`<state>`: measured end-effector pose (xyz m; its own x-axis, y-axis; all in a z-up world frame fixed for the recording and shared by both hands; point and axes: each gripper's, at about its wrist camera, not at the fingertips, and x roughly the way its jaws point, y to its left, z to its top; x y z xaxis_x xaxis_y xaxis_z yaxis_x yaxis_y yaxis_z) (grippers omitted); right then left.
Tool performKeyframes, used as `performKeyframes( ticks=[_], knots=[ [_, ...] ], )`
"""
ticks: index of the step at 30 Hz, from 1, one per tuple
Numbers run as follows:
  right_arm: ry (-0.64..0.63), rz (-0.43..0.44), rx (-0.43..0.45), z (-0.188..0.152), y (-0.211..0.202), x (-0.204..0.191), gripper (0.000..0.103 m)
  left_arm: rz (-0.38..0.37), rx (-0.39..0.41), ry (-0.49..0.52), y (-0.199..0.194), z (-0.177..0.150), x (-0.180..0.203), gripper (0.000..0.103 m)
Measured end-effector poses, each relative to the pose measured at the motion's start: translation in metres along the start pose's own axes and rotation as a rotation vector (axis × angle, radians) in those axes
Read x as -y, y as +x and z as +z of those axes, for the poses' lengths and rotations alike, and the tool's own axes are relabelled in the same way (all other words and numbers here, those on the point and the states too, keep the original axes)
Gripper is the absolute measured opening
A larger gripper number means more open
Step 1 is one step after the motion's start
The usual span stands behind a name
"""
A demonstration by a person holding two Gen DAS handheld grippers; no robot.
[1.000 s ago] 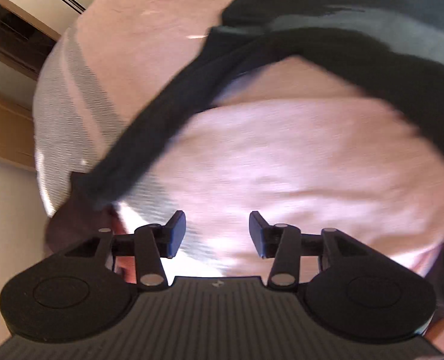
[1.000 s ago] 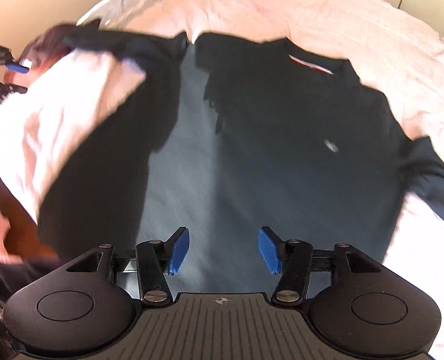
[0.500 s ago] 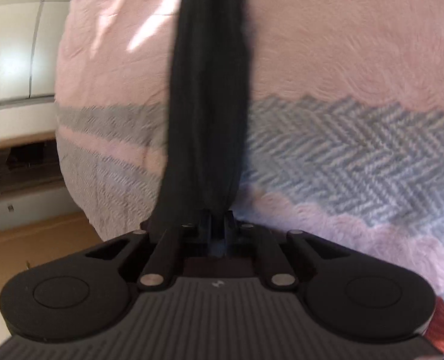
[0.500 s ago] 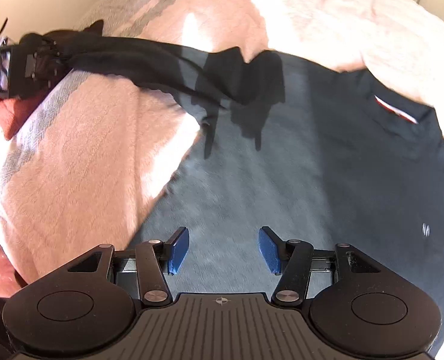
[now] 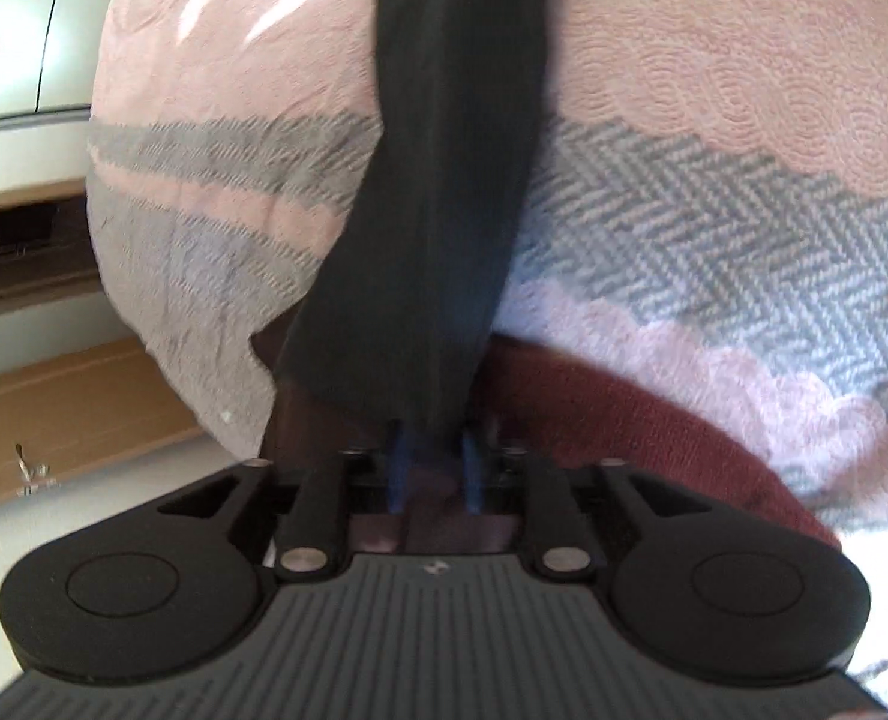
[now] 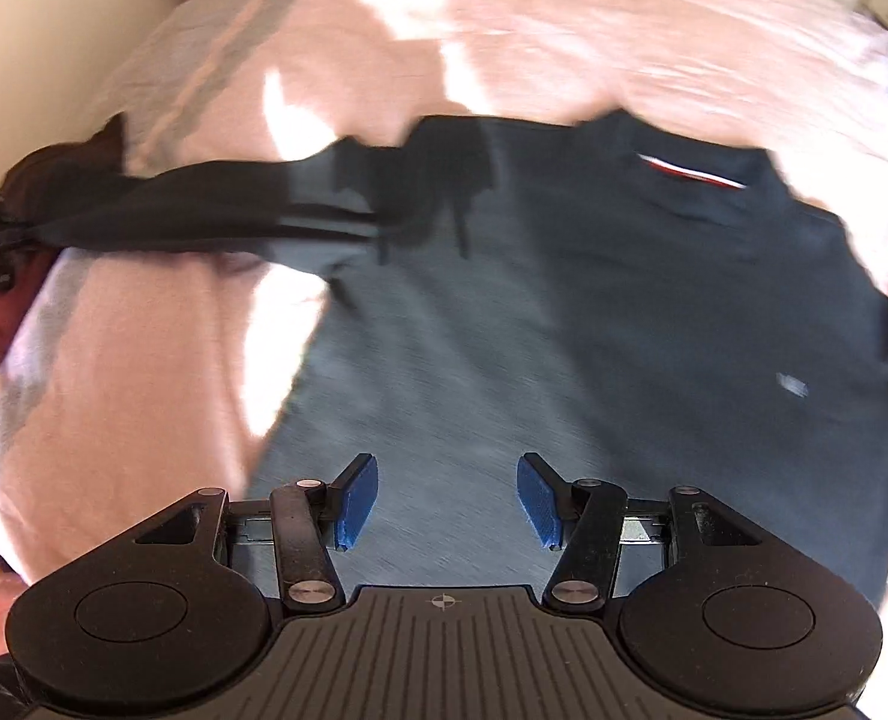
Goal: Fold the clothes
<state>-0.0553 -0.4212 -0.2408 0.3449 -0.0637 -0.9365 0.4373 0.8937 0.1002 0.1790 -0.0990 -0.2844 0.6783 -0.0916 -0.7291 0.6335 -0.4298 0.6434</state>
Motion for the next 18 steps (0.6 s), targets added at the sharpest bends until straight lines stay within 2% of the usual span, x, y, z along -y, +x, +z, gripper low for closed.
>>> performKeyframes(
  ticks=[2, 6, 8, 13, 18],
  knots=[
    [0.065, -0.042, 0.020, -0.009, -0.014, 0.021, 0.055, -0.009, -0.029, -0.017, -0.006, -0.004, -0.008, 0.029],
    [0.246, -0.127, 0.090, -0.035, -0.045, 0.074, 0.055, -0.012, -0.058, -0.097, -0.024, -0.005, -0.032, 0.029],
    [0.340, -0.171, 0.144, -0.050, -0.061, 0.106, 0.056, -0.012, -0.051, -0.140, -0.040, 0.005, -0.041, 0.029],
    [0.561, -0.246, 0.270, -0.091, -0.090, 0.200, 0.056, 0.003, -0.018, -0.143, -0.086, 0.063, -0.048, 0.029],
    [0.690, -0.237, 0.339, -0.120, -0.098, 0.316, 0.056, 0.009, -0.002, -0.148, -0.148, 0.142, -0.035, 0.030]
  ],
)
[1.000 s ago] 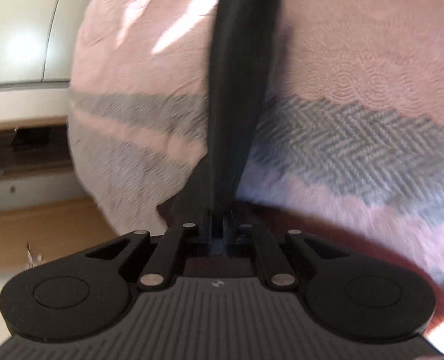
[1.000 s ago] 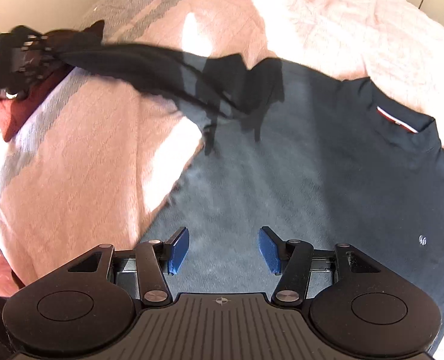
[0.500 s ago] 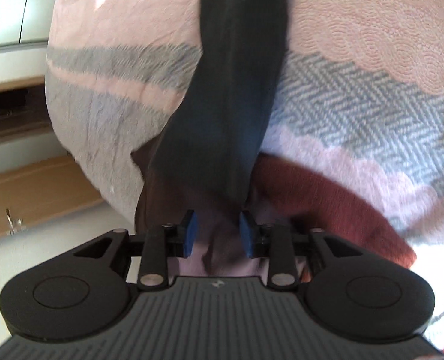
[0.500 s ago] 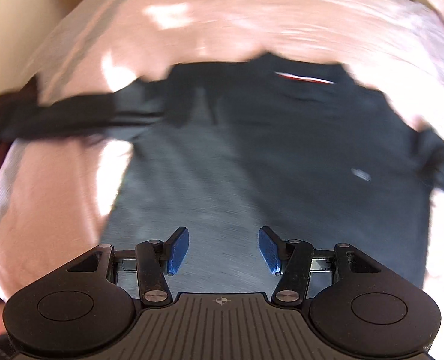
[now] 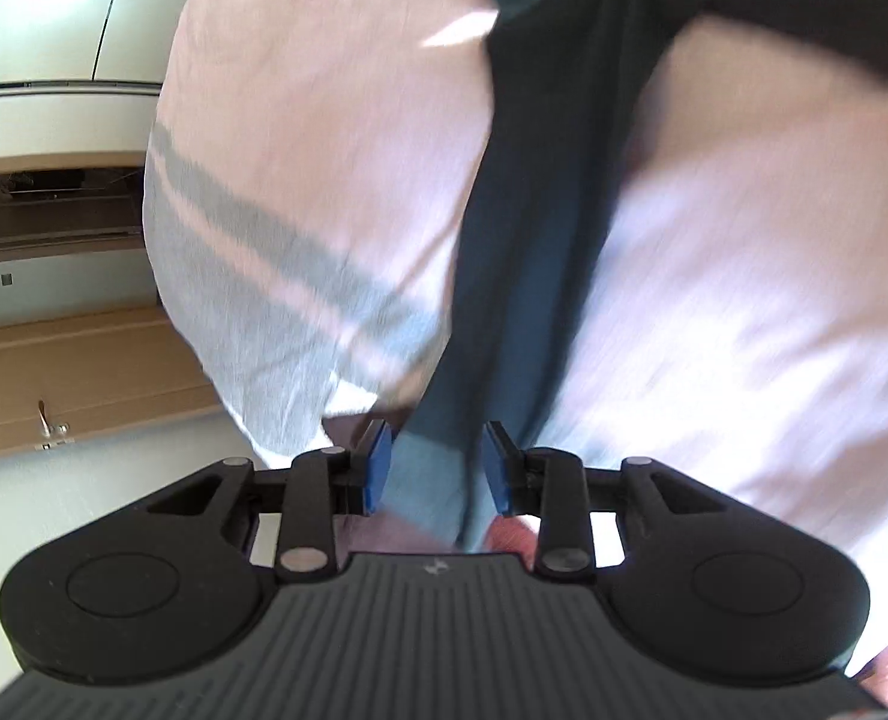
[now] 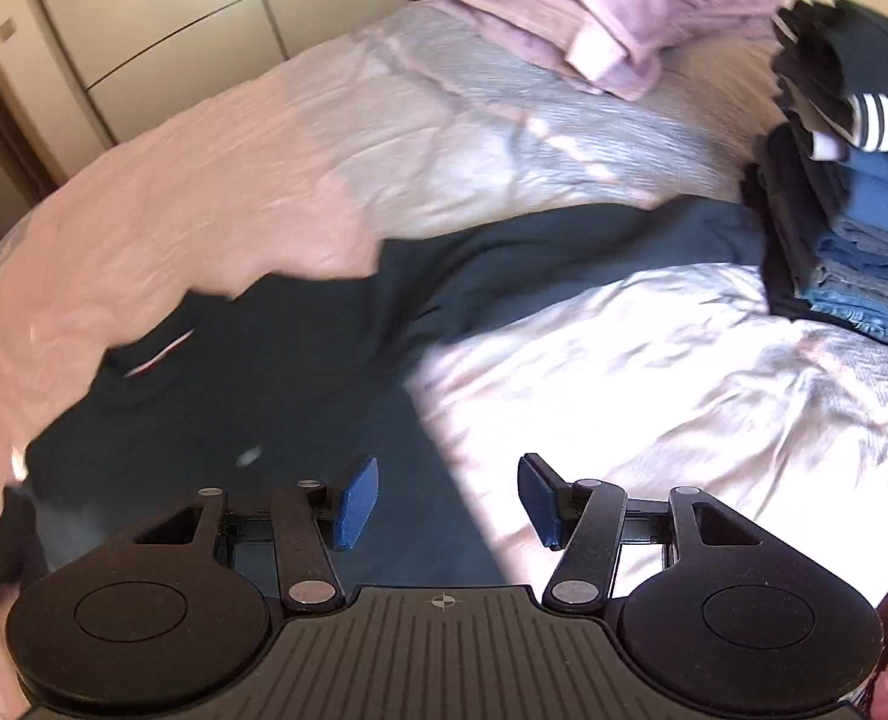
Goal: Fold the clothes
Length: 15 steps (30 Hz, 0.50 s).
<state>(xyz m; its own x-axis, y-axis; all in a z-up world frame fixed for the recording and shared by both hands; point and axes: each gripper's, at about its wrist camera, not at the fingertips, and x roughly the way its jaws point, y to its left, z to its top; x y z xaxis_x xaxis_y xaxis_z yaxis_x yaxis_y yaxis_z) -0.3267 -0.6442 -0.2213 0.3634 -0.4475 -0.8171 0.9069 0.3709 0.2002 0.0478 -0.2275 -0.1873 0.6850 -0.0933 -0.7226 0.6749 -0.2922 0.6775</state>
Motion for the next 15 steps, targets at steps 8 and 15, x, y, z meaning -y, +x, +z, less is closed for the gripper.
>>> performKeyframes(
  ticks=[8, 15],
  knots=[
    [0.004, 0.053, 0.007, 0.061, 0.031, 0.085, 0.056, -0.115, 0.083, -0.003, -0.084, 0.127, 0.056, 0.034],
    [-0.031, 0.088, 0.039, 0.095, 0.091, 0.110, 0.056, -0.140, 0.081, 0.031, -0.110, 0.179, 0.078, 0.035]
  ],
)
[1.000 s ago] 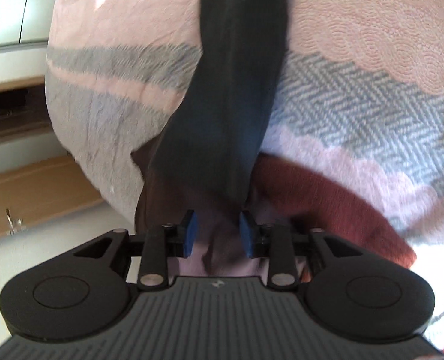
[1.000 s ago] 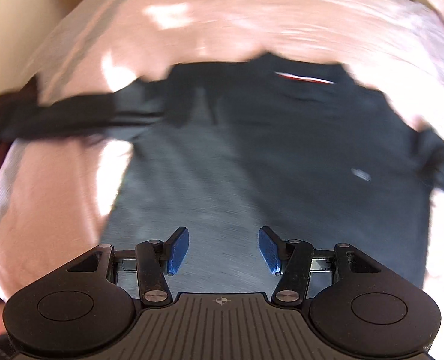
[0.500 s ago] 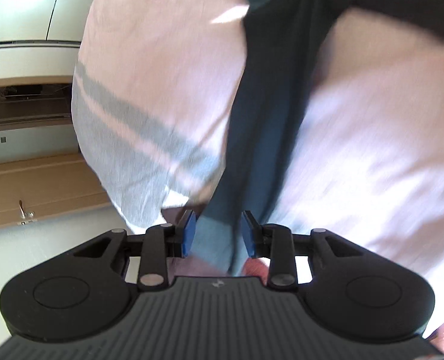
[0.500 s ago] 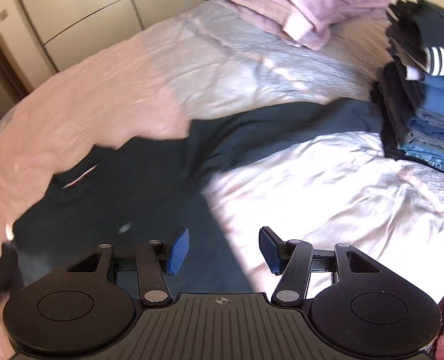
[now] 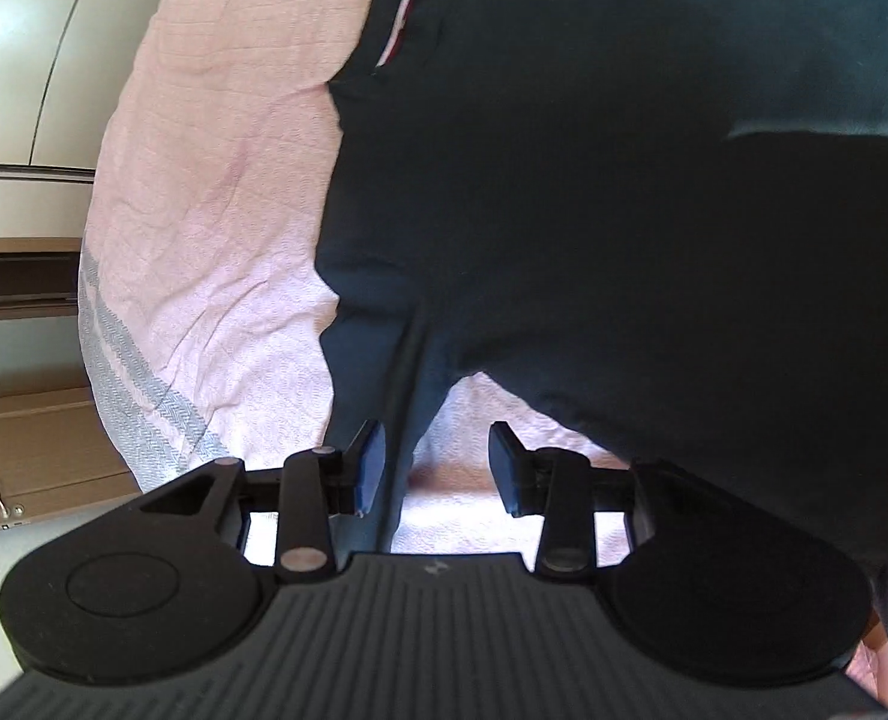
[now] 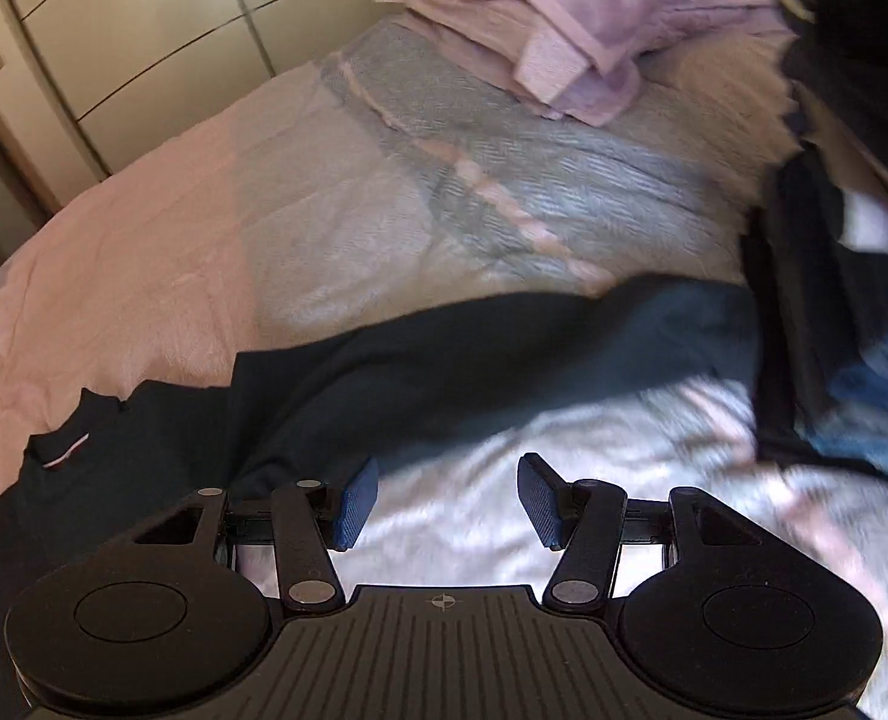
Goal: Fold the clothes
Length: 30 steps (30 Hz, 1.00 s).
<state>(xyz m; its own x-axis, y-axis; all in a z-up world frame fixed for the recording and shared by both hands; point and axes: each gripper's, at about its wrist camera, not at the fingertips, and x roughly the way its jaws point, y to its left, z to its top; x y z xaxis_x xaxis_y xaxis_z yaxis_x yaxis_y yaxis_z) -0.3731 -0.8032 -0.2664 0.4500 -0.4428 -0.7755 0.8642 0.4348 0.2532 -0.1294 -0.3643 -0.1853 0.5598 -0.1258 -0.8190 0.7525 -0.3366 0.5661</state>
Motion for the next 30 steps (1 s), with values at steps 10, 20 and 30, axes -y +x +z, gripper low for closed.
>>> performKeyframes(
  ticks=[10, 20, 30],
  knots=[
    [-0.237, 0.094, -0.074, 0.001, 0.105, -0.026, 0.055, -0.022, -0.122, 0.055, 0.009, -0.006, 0.021, 0.035],
    [-0.254, -0.049, -0.103, -0.020, 0.061, -0.019, 0.056, 0.001, -0.068, -0.021, 0.010, -0.021, 0.001, 0.036],
    [-0.042, -0.055, -0.061, -0.106, -0.085, -0.111, 0.088, -0.041, 0.184, -0.188, 0.012, -0.072, -0.046, 0.054]
  ],
)
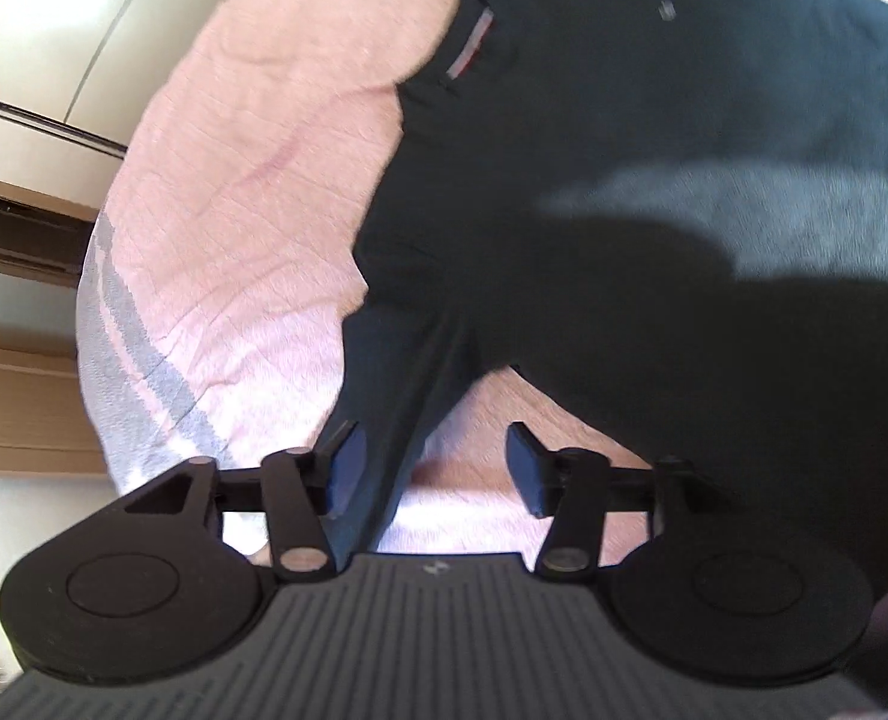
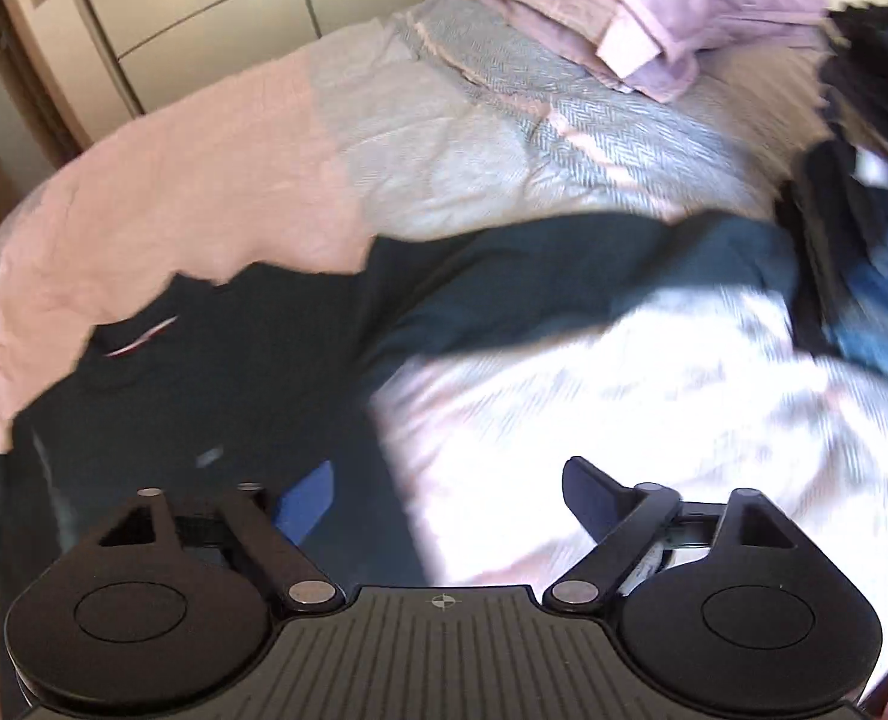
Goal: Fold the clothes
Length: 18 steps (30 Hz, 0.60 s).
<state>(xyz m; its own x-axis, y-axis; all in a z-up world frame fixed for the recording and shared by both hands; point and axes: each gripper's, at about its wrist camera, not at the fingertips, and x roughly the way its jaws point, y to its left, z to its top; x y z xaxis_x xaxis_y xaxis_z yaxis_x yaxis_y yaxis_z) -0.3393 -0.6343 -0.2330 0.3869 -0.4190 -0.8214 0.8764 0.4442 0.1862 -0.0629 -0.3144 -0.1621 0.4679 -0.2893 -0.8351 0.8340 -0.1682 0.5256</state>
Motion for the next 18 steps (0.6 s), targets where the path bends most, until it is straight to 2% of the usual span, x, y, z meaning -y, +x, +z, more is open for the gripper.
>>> performKeyframes(
  ticks=[1, 3, 5, 7, 11, 18],
  knots=[
    [0.012, -0.007, -0.002, -0.013, -0.016, -0.017, 0.089, -0.013, 0.039, -0.023, 0.000, -0.009, -0.009, 0.060],
    [0.040, -0.038, 0.011, -0.038, -0.046, -0.052, 0.093, -0.054, 0.117, -0.081, -0.002, -0.030, -0.027, 0.063],
    [0.064, -0.073, 0.042, -0.064, -0.077, -0.087, 0.095, -0.119, 0.183, -0.149, -0.007, -0.055, -0.047, 0.067],
    [0.091, -0.134, 0.069, -0.090, -0.111, -0.123, 0.096, -0.182, 0.241, -0.221, -0.014, -0.079, -0.068, 0.075],
    [0.128, -0.147, 0.071, -0.134, -0.165, -0.192, 0.097, -0.258, 0.358, -0.308, -0.036, -0.124, -0.100, 0.087],
    [0.000, -0.216, 0.045, -0.171, -0.202, -0.284, 0.097, -0.290, 0.406, -0.301, -0.050, -0.166, -0.113, 0.091]
  ],
)
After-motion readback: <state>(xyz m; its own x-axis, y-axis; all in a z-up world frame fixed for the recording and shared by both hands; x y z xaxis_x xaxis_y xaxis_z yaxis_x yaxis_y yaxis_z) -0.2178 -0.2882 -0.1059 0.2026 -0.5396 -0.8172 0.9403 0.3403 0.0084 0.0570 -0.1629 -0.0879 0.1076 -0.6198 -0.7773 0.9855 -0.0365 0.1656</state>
